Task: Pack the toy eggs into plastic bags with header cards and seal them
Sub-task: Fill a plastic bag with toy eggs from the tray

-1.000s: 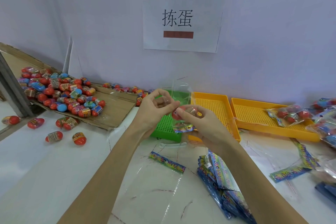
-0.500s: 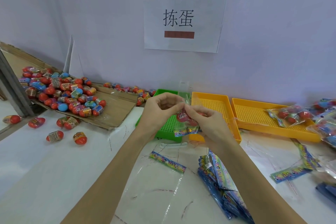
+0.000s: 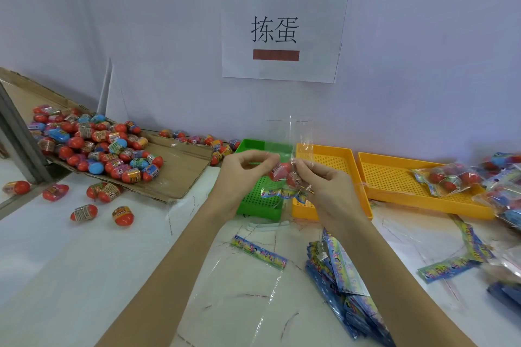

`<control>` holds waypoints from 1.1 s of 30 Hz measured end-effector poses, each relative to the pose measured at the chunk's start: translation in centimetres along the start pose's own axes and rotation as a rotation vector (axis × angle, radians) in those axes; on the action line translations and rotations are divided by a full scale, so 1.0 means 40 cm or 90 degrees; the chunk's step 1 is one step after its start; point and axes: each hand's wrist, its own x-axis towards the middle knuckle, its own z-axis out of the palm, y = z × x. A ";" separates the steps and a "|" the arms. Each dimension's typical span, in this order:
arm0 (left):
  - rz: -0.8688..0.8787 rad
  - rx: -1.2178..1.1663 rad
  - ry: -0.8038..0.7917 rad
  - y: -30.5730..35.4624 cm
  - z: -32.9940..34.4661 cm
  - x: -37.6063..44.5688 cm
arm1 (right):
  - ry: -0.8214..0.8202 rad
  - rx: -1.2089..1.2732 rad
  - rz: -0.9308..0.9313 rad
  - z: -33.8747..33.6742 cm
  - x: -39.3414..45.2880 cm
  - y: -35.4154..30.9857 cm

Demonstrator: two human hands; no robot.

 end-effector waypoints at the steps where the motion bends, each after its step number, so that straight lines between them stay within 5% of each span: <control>1: -0.022 0.012 -0.028 -0.004 0.002 -0.001 | 0.019 0.011 -0.008 0.002 -0.001 0.000; 7: 0.006 -0.008 -0.067 0.000 0.011 -0.008 | 0.059 0.031 -0.016 -0.001 0.003 -0.002; 17: 0.032 -0.051 -0.080 0.009 0.015 -0.015 | 0.055 -0.380 -0.244 0.036 -0.017 0.025; 26: -0.014 -0.042 0.099 -0.010 0.020 -0.008 | 0.055 -0.219 -0.119 0.041 -0.016 0.029; 30: -0.072 -0.035 0.151 -0.018 0.012 -0.012 | 0.153 -0.328 -0.287 0.055 -0.029 0.025; 33: -0.083 -0.062 0.179 -0.033 0.003 -0.006 | 0.109 -0.458 -0.466 0.130 -0.043 0.006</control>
